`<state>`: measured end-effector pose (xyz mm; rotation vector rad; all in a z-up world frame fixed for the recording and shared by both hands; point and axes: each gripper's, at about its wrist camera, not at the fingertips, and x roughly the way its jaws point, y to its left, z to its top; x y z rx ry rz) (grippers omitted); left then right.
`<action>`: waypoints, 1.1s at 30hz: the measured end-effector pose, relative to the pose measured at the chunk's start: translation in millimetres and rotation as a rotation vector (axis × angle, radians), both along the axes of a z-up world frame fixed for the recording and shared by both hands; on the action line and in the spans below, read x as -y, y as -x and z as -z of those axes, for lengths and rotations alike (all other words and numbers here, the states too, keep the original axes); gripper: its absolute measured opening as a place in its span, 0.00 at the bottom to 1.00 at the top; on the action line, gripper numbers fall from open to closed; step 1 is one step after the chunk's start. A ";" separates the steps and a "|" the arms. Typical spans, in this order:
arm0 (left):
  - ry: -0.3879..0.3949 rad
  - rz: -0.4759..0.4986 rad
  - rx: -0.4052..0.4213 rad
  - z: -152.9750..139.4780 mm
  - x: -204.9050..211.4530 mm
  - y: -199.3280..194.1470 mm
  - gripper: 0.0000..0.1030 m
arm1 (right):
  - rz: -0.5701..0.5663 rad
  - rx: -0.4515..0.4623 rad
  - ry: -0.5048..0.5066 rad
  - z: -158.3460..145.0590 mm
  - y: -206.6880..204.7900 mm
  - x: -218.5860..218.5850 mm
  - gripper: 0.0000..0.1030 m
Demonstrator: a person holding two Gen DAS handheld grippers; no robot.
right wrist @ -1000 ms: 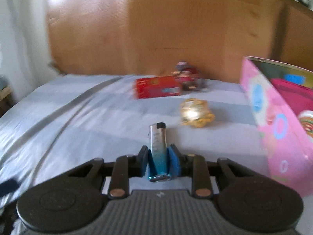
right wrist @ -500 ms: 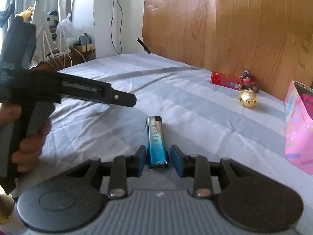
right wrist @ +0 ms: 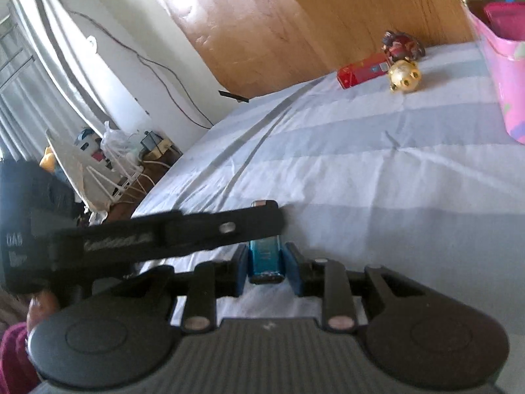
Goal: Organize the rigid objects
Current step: 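Carry the blue lighter into the pink tin and open both grippers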
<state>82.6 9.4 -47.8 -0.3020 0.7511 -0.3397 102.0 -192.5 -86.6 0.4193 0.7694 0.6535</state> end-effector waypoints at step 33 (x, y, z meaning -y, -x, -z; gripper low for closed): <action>-0.105 0.374 0.214 -59.0 263.8 -102.2 0.47 | 0.651 0.333 0.358 -50.7 -33.9 202.0 0.30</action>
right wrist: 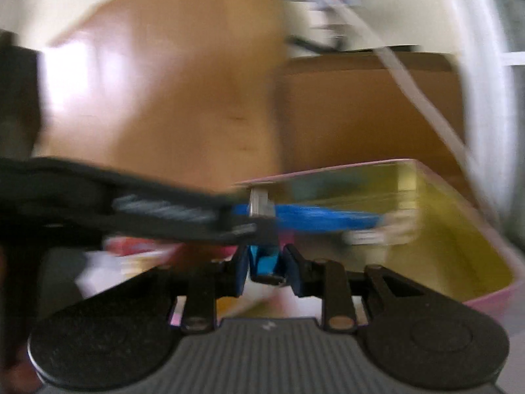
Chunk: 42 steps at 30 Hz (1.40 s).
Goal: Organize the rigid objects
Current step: 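Carry the blue lighter into the pink tin and open both grippers, then move both grippers to the red cigarette pack and close on it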
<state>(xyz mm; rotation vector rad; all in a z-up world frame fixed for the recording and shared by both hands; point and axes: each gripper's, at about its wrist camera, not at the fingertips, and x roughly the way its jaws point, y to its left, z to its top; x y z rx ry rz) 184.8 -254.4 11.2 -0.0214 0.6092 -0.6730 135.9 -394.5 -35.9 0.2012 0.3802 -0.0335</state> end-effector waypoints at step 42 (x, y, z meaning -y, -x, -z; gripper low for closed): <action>0.139 -0.587 0.095 63.3 -326.3 36.4 0.51 | -0.219 -0.468 -0.122 31.7 -287.6 -240.3 0.62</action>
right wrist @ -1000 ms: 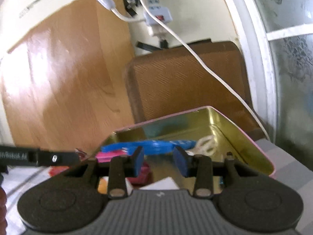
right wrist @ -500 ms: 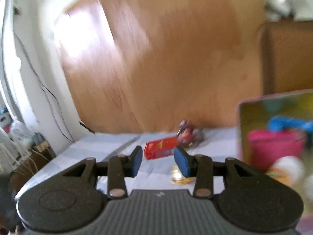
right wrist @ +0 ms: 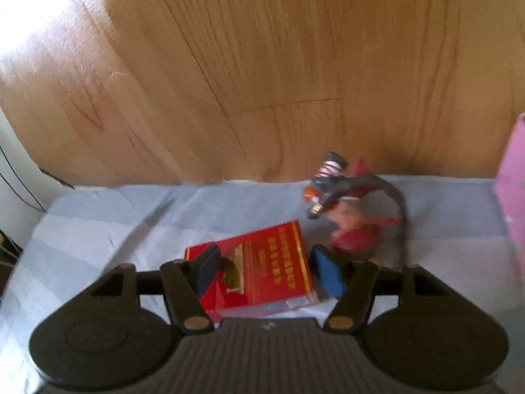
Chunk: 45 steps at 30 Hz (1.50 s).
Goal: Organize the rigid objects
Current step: 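Move both grippers to the red cigarette pack and close on it, then carry the red cigarette pack into the pink tin and open both grippers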
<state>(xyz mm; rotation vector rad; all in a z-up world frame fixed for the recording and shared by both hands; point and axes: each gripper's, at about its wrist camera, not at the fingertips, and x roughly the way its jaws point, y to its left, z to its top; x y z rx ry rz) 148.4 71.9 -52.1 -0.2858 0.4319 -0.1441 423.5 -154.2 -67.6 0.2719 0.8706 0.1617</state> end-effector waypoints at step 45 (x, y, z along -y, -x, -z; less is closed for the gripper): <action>0.030 0.403 -0.120 -14.7 87.0 60.3 0.70 | -0.439 0.253 0.267 -1.3 367.4 70.5 0.81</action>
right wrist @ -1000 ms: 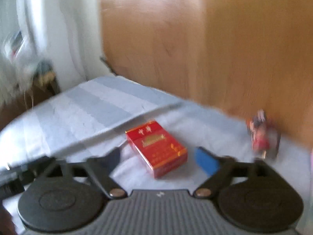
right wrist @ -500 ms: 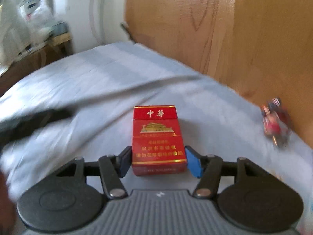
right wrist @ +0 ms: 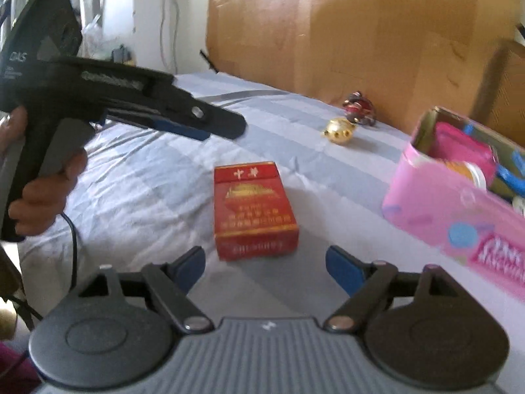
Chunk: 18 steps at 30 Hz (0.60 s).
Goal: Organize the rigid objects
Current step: 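Carry the red cigarette pack into the pink tin and open both grippers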
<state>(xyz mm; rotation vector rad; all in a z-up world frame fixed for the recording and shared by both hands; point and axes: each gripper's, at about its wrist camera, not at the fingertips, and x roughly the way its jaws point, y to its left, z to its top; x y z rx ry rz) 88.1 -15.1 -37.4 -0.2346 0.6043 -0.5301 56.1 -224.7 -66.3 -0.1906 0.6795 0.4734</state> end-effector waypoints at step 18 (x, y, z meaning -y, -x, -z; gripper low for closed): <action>-0.065 0.089 0.107 -49.3 82.3 4.8 0.49 | 0.105 0.181 -0.104 -37.3 20.8 41.9 0.57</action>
